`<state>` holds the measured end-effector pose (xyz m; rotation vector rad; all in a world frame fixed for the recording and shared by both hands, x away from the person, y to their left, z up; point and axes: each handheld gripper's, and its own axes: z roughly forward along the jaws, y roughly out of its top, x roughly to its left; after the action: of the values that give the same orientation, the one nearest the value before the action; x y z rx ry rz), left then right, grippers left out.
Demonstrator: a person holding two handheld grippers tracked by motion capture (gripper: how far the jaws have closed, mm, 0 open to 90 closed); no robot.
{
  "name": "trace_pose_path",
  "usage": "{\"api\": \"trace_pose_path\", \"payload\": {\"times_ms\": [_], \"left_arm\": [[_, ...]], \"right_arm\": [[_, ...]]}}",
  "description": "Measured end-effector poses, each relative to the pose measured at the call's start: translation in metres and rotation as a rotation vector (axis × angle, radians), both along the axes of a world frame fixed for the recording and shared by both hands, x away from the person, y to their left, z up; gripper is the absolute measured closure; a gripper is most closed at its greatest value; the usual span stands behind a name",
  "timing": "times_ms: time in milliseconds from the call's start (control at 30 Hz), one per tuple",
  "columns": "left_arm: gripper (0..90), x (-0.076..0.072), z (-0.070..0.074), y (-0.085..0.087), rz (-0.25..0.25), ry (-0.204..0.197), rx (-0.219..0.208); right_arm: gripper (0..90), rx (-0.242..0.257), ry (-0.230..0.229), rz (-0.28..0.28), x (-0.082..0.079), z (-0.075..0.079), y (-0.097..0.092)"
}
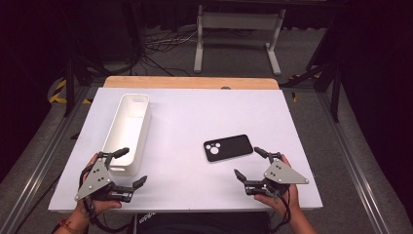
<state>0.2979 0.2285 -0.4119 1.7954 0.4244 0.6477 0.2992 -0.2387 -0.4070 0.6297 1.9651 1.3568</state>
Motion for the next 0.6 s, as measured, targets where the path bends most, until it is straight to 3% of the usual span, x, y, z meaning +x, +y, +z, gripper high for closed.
{"api": "trace_pose_path", "payload": {"times_ms": [267,433,467,600], "left_arm": [[6.0,0.001,-0.004,0.002,-0.003,0.044,0.012],[6.2,0.000,-0.004,0.003,0.000,0.029,0.022],[6.2,-0.001,-0.005,0.003,-0.006,0.045,0.011],[5.7,-0.002,-0.006,0.002,0.004,0.041,0.029]], "right_arm": [[9.6,-0.010,0.042,0.018,0.008,0.001,-0.002],[10.9,-0.047,0.078,0.045,0.012,0.001,0.000],[10.0,-0.047,0.083,0.046,0.012,0.002,-0.001],[8.7,-0.040,0.082,0.036,0.014,0.007,-0.003]]}}
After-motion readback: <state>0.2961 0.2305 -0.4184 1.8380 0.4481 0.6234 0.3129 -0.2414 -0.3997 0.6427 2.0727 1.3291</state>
